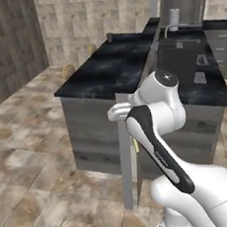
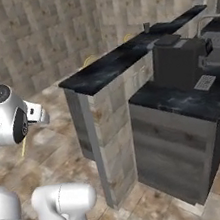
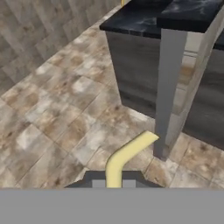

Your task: Take a straw from the drawer in front and place it inside the glass cup on the dining counter.

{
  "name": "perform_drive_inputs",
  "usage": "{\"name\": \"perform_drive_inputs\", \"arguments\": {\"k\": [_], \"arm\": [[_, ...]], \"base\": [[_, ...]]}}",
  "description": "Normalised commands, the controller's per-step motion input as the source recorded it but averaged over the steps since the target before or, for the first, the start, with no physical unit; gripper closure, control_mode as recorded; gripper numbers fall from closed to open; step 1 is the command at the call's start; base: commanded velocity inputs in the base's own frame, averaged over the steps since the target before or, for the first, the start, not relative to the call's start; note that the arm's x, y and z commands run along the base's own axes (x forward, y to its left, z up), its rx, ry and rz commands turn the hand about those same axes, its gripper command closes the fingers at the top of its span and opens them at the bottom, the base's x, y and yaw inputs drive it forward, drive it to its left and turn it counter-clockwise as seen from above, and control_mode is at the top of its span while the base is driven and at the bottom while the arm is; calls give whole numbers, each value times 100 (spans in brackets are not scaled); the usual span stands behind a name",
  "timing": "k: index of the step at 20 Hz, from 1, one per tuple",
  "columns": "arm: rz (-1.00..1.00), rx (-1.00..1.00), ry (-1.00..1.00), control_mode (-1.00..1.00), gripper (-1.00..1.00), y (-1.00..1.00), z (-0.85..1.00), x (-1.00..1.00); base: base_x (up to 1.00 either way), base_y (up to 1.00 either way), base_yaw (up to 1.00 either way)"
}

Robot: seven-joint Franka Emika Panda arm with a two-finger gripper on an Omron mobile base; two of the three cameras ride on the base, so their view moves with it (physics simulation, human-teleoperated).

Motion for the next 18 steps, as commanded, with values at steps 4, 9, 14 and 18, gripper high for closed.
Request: {"name": "perform_drive_inputs", "arguments": {"k": [4, 9, 14, 18], "arm": [[0, 0, 0, 100, 100, 0, 0, 0], [0, 0, 0, 100, 100, 0, 0, 0], [0, 0, 0, 100, 100, 0, 0, 0], [0, 0, 0, 100, 100, 0, 0, 0]], "base": [[14, 100, -31], [17, 100, -31], [24, 100, -31], [26, 100, -31]]}}
